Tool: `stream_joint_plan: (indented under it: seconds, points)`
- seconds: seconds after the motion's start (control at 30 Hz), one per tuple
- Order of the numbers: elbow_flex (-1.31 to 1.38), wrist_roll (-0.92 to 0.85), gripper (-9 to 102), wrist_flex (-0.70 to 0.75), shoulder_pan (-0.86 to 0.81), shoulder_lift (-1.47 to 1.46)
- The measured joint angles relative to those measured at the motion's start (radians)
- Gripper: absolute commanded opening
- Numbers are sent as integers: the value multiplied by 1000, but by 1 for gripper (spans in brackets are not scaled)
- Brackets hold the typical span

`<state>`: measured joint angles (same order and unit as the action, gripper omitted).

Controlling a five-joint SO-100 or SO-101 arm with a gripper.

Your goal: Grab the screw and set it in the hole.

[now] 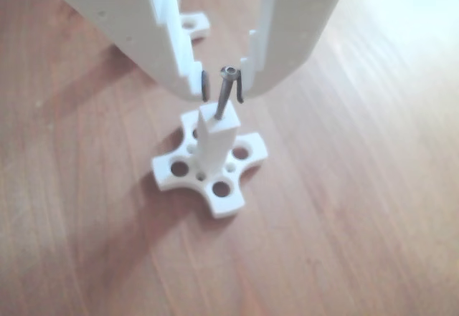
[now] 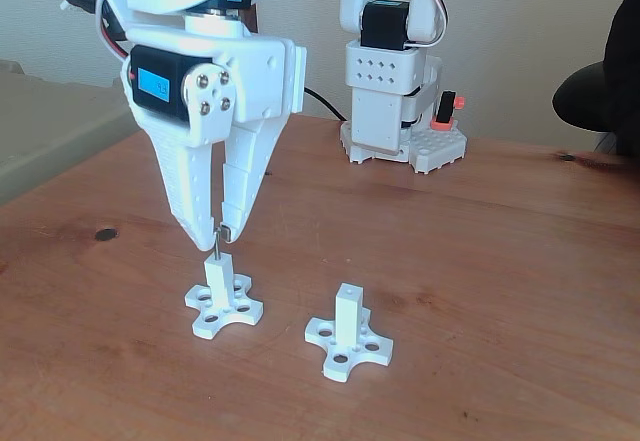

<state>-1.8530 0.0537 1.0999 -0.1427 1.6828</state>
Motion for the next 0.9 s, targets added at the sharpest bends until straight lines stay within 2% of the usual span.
stream_joint_plan:
  seconds: [0.9]
  points:
    - [5, 2, -4, -54, -2, -9]
